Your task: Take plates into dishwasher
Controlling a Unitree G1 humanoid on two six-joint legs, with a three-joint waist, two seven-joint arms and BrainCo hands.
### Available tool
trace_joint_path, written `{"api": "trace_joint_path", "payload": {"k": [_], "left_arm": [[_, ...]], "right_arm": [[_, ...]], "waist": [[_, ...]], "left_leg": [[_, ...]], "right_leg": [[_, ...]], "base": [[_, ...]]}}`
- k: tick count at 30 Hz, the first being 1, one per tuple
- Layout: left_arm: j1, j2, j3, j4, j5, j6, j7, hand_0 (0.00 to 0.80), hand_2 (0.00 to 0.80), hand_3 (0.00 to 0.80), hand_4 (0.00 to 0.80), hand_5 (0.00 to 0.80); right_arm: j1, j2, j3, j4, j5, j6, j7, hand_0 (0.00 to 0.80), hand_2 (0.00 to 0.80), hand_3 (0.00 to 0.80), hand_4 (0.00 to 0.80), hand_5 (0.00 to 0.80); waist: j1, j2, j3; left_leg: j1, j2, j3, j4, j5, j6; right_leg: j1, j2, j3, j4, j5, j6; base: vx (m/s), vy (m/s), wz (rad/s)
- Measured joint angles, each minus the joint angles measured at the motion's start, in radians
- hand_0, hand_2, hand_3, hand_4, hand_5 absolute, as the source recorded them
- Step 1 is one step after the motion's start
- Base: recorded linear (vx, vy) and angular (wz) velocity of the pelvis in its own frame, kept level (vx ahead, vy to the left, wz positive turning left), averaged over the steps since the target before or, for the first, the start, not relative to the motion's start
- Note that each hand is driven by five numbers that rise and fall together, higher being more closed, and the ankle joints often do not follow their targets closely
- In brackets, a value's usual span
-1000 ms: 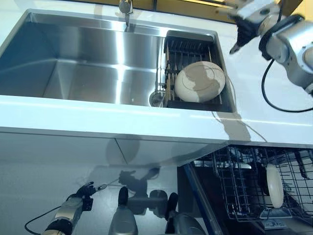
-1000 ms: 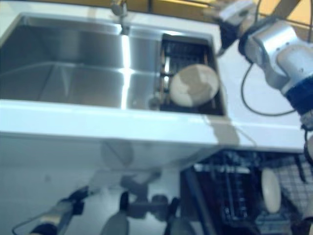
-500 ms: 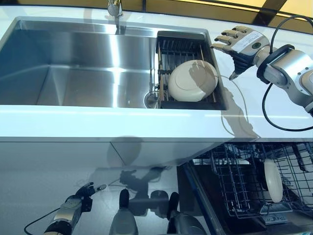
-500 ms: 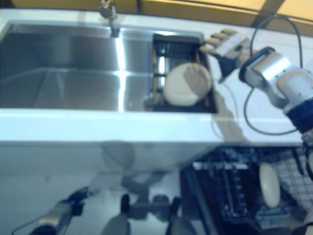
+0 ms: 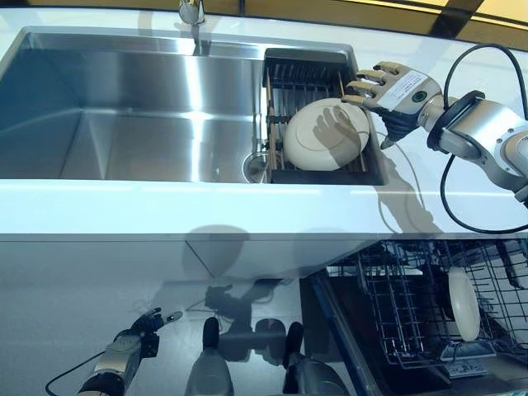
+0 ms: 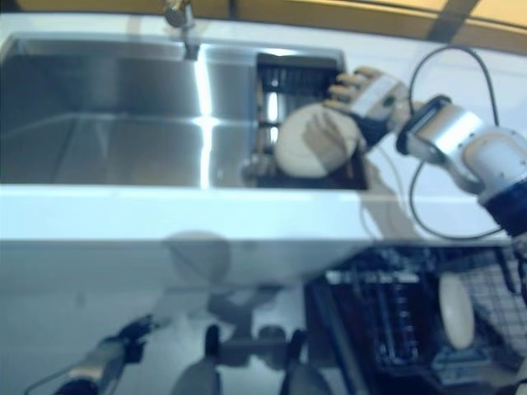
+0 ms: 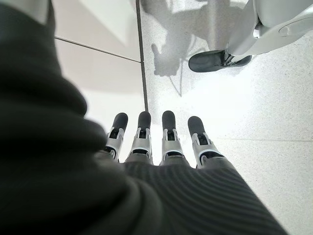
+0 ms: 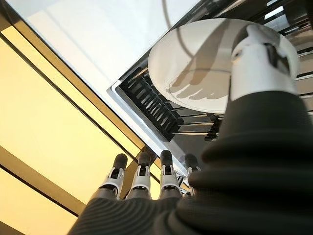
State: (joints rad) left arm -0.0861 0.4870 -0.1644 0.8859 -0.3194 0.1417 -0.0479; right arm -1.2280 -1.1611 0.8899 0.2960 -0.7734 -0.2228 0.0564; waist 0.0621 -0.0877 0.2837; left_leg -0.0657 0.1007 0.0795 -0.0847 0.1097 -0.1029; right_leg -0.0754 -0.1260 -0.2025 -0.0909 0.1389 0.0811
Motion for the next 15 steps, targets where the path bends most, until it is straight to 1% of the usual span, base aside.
{"api": "trace_joint_path", "payload": {"k": [2,10,13,15], "left_arm": [[0.0,0.0,0.0,0.0,0.0,0.0,0.0,0.0,0.0,0.0,0.0,0.0],[-0.001,-0.001,0.001,0.0,0.0,0.0,0.0,0.0,0.0,0.0,0.0,0.0],[-0.007,-0.004,0.005,-0.001,0.0,0.0,0.0,0.0,0.0,0.0,0.0,0.0],[-0.01,-0.004,0.021,-0.002,0.0,0.0,0.0,0.0,0.0,0.0,0.0,0.0]], "right_arm": [[0.008,0.0,-0.015,-0.001,0.0,0.0,0.0,0.0,0.0,0.0,0.0,0.0],[0.009,0.001,-0.018,-0.016,0.0,0.0,0.003,0.0,0.0,0.0,0.0,0.0],[0.01,0.003,-0.018,-0.018,0.0,0.0,0.02,0.0,0.0,0.0,0.0,0.0],[0.01,0.004,-0.018,-0.019,0.0,0.0,0.023,0.0,0.0,0.0,0.0,0.0]], "waist": [[0.0,0.001,0.001],[0.001,0.007,0.005],[0.004,0.016,0.014],[0.005,0.022,0.024]], "left_leg": [[0.0,0.0,0.0,0.0,0.0,0.0],[-0.017,0.0,0.0,0.0,0.0,0.0],[-0.018,0.0,-0.001,0.0,0.0,0.0],[-0.018,0.0,-0.001,0.0,0.0,0.0]], "right_leg": [[0.0,0.0,0.0,0.0,0.0,0.0],[-0.016,0.0,0.0,0.0,0.0,0.0],[-0.016,0.0,-0.002,0.0,0.0,0.001],[-0.016,0.0,-0.002,0.0,0.0,0.001]], "base": [[-0.015,0.003,0.0],[0.0,0.0,0.0],[-0.022,0.005,0.0],[0.0,0.0,0.0]]}}
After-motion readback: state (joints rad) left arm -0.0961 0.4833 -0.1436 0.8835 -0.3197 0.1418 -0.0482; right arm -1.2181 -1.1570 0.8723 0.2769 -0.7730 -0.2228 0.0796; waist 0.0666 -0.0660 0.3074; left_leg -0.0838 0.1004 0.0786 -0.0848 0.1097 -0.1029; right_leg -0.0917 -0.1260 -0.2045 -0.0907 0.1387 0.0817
